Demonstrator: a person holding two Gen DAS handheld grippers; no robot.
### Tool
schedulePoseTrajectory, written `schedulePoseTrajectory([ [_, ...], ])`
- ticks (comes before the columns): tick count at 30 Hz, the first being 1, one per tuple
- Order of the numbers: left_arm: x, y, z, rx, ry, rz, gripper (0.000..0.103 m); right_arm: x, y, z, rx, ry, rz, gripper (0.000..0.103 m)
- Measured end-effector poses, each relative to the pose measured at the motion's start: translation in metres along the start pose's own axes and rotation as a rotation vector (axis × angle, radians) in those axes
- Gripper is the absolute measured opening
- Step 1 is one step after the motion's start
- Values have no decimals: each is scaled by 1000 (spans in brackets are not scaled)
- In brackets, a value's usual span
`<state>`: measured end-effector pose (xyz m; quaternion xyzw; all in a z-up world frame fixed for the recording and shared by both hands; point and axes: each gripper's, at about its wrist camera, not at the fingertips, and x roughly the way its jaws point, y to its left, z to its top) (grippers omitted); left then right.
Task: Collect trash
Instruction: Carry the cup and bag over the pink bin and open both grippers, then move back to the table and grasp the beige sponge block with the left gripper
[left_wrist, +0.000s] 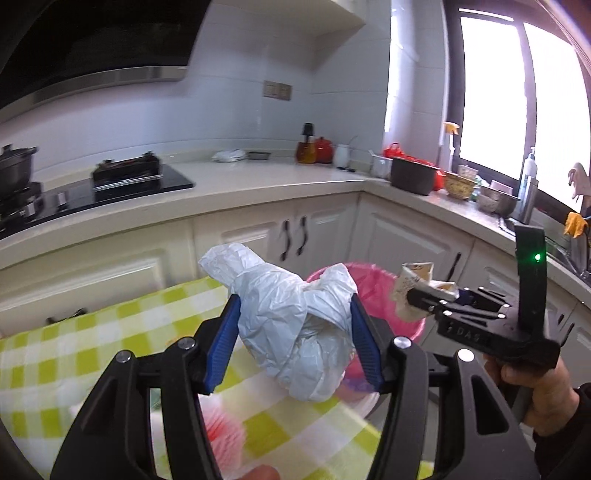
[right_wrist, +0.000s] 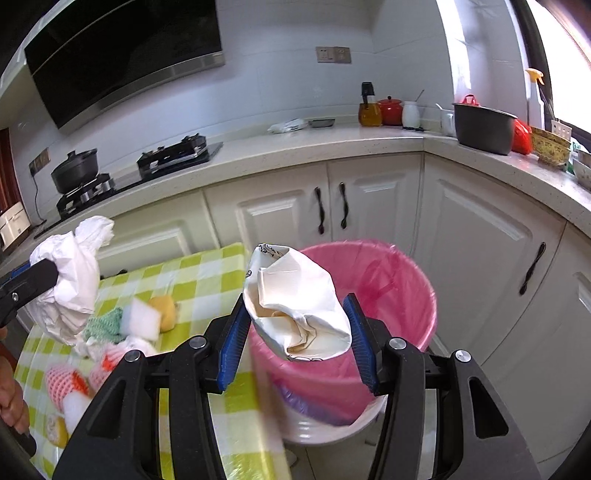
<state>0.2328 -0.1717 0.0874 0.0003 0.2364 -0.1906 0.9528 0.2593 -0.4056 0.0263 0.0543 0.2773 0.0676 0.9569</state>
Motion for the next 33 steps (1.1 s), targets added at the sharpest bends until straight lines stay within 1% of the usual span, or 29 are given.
schedulePoseTrajectory([
  [6, 68, -24, 25, -22, 41, -107, 58, 21, -45, 17, 52, -11, -15, 50],
  [8, 94, -29, 28, -42, 72, -122, 58, 31, -57, 20, 70, -5, -21, 50],
  [10, 110, -32, 29, -64, 91, -141, 58, 40, -68, 21, 94, 7, -15, 50],
  [13, 134, -39, 30, -77, 116, -169, 58, 49, -78, 22, 111, 17, -10, 51],
  [16, 148, -45, 28, -80, 135, -182, 58, 59, -84, 20, 116, 33, -13, 51],
  [18, 158, -47, 27, -92, 152, -194, 67, 63, -88, 19, 122, 37, -18, 51],
  [20, 168, -46, 25, -104, 176, -201, 68, 66, -91, 19, 129, 39, -24, 50],
  [23, 173, -45, 24, -110, 188, -193, 76, 69, -95, 15, 139, 48, -31, 50],
  [25, 169, -43, 22, -112, 185, -195, 76, 67, -97, 13, 143, 47, -36, 51],
  [29, 157, -36, 16, -116, 183, -175, 76, 61, -97, 6, 150, 49, -43, 51],
  [33, 132, -24, 4, -129, 162, -137, 76, 48, -88, -5, 132, 35, -54, 59],
])
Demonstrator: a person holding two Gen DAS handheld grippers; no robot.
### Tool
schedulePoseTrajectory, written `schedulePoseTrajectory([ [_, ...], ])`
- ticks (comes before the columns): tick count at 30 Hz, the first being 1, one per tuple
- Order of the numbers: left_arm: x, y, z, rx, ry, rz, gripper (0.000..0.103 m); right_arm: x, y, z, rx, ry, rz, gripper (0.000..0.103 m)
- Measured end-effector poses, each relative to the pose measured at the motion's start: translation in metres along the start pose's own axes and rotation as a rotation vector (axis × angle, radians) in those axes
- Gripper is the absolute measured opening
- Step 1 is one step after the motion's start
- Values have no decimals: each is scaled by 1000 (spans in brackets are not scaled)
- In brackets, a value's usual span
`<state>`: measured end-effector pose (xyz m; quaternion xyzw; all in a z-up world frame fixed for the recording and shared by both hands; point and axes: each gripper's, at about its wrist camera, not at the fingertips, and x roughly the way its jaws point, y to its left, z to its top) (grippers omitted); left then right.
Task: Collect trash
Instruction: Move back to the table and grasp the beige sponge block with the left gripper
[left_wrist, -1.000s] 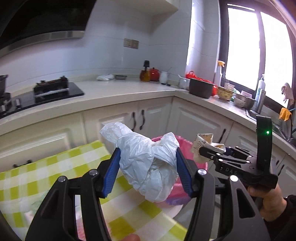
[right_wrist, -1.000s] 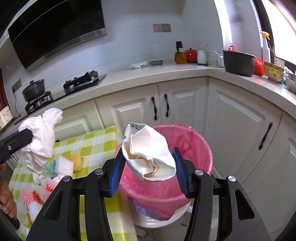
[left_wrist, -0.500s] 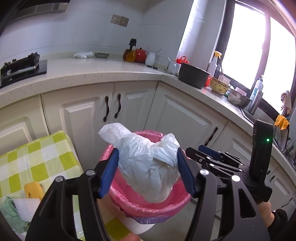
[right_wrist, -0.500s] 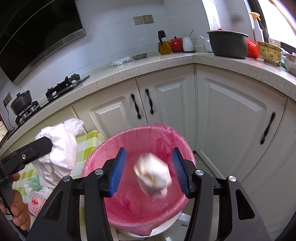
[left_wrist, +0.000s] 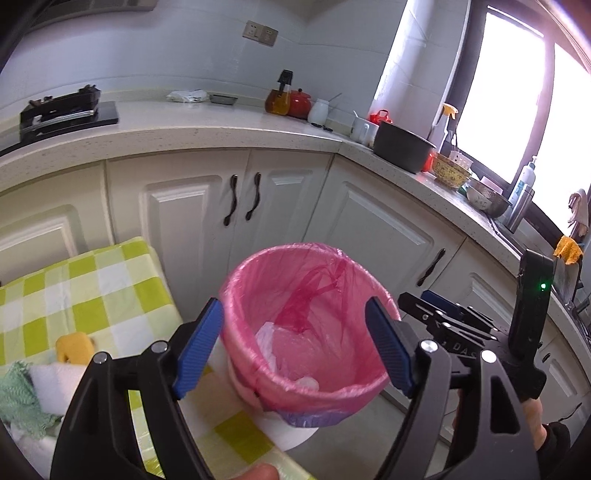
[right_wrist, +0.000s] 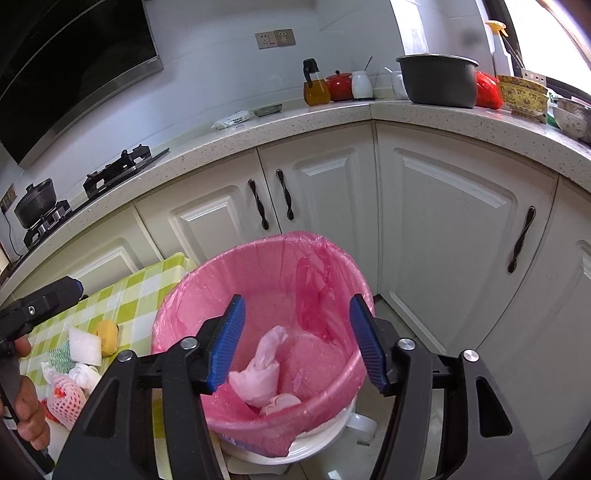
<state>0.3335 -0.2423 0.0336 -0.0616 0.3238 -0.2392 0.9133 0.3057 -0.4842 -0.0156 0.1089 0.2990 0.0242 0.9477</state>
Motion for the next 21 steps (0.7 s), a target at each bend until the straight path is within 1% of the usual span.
schedulePoseTrajectory([
  [5, -36, 16, -24, -2, -22, 74, 77, -19, 12, -18, -24, -14, -15, 60],
  [8, -64, 31, -44, -12, -35, 122, 77, -32, 22, -30, -37, -17, -14, 64],
  [10, -87, 43, -58, -20, -41, 160, 77, -38, 29, -37, -42, -17, -5, 70],
  [16, -150, 79, -98, -56, -61, 268, 81, -59, 65, -67, -71, -4, 32, 77],
  [21, -201, 109, -133, -91, -62, 374, 81, -67, 93, -93, -90, 28, 67, 79],
])
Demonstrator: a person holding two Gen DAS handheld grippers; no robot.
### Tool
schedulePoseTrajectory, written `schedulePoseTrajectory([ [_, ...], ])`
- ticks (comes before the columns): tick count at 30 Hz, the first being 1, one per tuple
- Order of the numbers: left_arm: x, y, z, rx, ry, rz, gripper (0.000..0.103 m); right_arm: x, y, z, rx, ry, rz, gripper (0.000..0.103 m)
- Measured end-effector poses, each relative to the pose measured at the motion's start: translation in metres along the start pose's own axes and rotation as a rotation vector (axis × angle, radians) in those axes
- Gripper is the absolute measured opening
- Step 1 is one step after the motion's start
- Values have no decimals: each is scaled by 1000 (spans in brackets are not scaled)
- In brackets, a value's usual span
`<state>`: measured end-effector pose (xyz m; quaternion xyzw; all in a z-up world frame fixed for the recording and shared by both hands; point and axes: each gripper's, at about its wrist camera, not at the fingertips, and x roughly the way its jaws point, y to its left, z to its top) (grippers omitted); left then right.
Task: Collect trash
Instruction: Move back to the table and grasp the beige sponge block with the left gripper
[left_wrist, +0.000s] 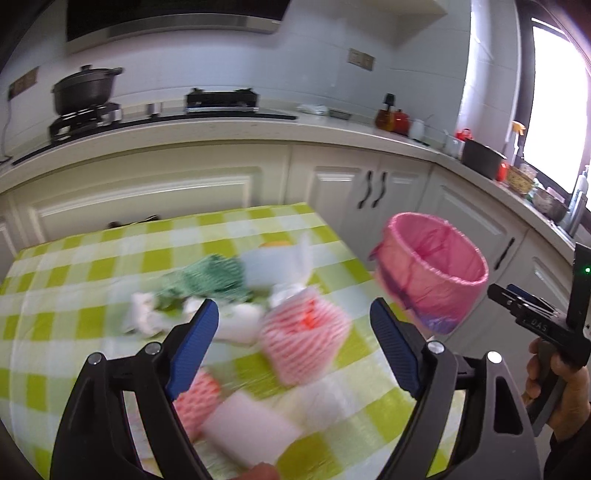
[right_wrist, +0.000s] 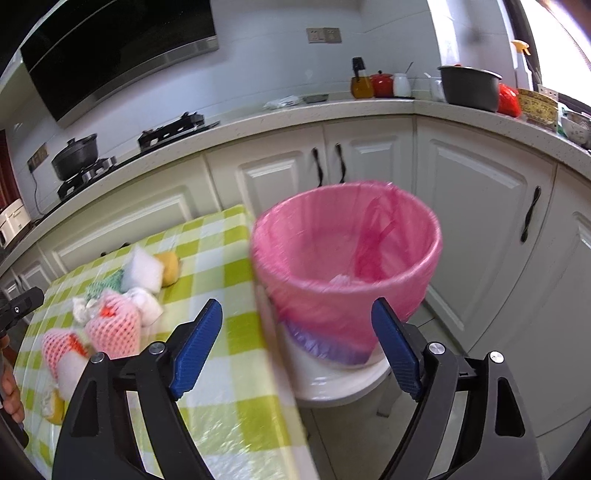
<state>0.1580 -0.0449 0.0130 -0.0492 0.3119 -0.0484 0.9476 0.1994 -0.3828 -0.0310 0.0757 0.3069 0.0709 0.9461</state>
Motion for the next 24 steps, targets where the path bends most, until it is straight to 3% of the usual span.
schedulePoseTrajectory([
  [9, -44, 64, -58, -50, 56, 138, 81, -5, 49, -34, -43, 59, 59, 81],
  [18, -52, 96, -114, -135, 159, 176, 84, -2, 94, -57, -99, 118, 137, 81],
  [24, -39, 100, -130, -152, 217, 187, 84, -2, 131, -65, -151, 142, 199, 81],
])
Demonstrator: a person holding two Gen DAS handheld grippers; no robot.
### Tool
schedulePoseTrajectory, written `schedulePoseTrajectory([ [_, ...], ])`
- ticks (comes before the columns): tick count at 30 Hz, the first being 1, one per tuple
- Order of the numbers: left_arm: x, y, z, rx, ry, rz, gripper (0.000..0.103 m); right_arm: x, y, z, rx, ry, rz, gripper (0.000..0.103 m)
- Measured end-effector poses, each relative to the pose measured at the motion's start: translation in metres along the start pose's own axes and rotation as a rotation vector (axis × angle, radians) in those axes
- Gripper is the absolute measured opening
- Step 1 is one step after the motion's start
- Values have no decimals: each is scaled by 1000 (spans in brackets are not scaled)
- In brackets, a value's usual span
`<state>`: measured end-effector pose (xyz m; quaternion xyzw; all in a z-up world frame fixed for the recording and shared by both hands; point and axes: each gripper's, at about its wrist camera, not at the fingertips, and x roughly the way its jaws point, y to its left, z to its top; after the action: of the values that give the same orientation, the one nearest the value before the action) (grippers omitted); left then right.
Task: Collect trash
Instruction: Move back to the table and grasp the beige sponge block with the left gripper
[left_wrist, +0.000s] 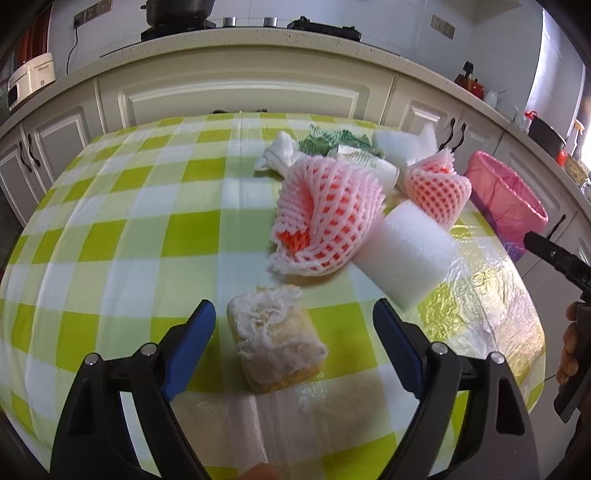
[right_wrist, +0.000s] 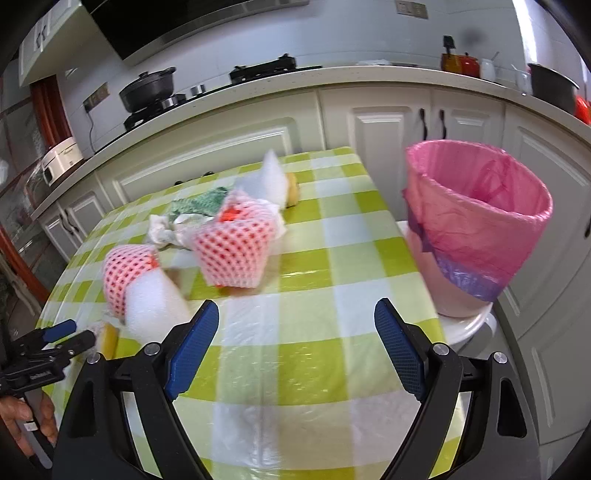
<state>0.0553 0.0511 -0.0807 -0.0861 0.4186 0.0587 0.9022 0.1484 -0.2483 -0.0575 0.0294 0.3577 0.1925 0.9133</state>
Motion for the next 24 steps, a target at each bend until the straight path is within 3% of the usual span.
schedulePoseTrajectory([
  [6, 15, 1, -5, 8, 54, 27, 82, 5, 26, 2, -43, 12, 44, 83],
  [7, 18, 1, -6, 16, 63, 35, 79, 6, 31, 3, -51, 15, 50, 84],
  [9, 22, 2, -7, 26, 73, 47, 59, 9, 38, 3, -62, 22, 60, 84],
  [10, 23, 3, -7, 27, 78, 48, 57, 10, 41, 4, -66, 25, 64, 84],
  [24, 8, 24, 5, -17, 25, 41, 53, 42, 105, -4, -204, 95, 135, 84],
])
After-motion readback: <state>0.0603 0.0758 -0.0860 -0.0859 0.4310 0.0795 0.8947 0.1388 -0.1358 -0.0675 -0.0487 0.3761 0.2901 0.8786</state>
